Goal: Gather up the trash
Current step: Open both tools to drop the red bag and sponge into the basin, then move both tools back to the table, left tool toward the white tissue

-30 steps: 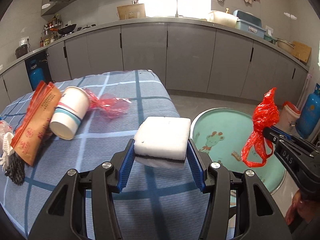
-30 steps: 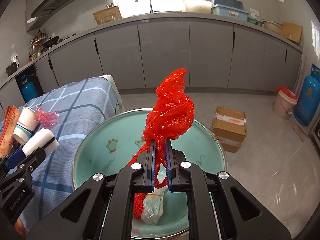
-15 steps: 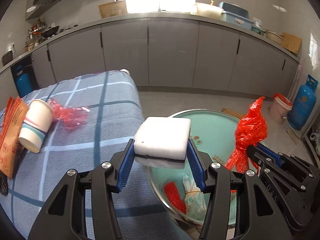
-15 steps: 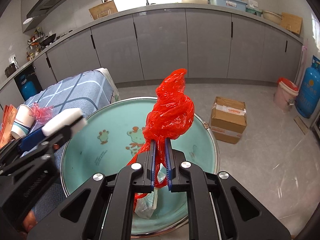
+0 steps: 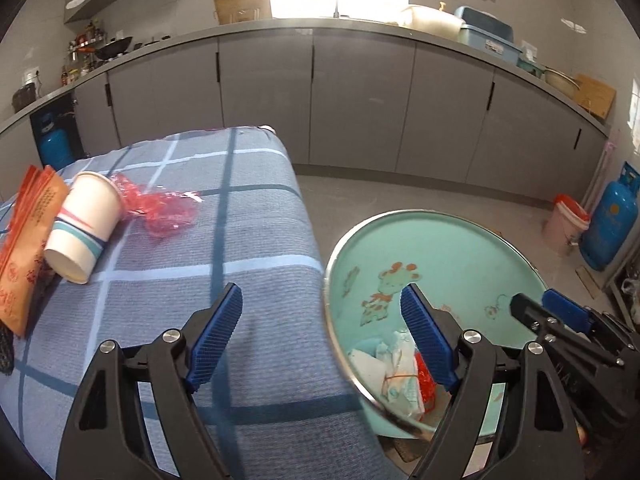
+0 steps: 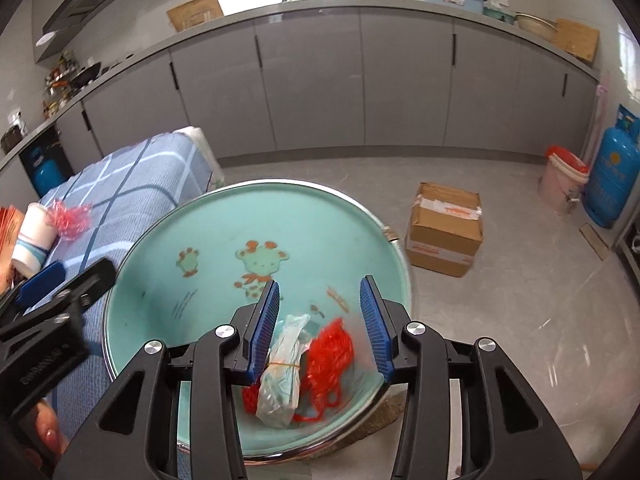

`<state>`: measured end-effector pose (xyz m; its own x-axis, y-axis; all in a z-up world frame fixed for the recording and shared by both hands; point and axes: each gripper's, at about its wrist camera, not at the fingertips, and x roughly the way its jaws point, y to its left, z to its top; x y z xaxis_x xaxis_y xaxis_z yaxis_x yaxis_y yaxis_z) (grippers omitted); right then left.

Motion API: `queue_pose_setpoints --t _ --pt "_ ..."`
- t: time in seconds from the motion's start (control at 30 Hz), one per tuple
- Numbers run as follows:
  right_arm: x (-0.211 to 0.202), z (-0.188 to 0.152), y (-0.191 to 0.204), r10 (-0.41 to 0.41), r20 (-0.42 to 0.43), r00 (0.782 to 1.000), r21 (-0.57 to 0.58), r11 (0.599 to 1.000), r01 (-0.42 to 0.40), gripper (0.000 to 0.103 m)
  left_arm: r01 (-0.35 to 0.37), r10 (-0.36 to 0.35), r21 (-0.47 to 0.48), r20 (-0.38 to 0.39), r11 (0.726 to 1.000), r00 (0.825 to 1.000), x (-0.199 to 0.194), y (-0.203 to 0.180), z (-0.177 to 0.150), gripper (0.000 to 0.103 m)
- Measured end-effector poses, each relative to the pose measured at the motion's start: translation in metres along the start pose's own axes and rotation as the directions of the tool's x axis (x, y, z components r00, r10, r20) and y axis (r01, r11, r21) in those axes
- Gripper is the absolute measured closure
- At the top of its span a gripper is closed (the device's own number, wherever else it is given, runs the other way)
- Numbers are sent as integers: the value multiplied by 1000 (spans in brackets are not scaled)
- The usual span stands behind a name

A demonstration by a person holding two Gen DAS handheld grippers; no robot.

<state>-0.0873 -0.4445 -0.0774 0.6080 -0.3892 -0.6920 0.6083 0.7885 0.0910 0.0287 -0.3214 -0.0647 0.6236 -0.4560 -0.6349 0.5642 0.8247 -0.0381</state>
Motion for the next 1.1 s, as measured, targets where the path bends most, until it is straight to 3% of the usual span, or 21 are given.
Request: queue_pose_setpoints --t 0.3,0.5,0.8,1.1 --pt "-16 5 -10 -9 67 998 99 995 3 57 -7 7 -42 -2 999 1000 -16 31 -7 21" --pt "-20 6 -1 -11 80 997 77 997 5 56 -17 18 -71 9 997 1000 -31 56 -15 21" --pt "-23 7 21 20 84 996 46 999 -24 54 -99 103 -93 34 991 994 -56 105 -30 17" --pt "-27 6 68 88 68 994 -30 996 -86 54 -189 194 -130 27 973 981 -71 163 -42 17"
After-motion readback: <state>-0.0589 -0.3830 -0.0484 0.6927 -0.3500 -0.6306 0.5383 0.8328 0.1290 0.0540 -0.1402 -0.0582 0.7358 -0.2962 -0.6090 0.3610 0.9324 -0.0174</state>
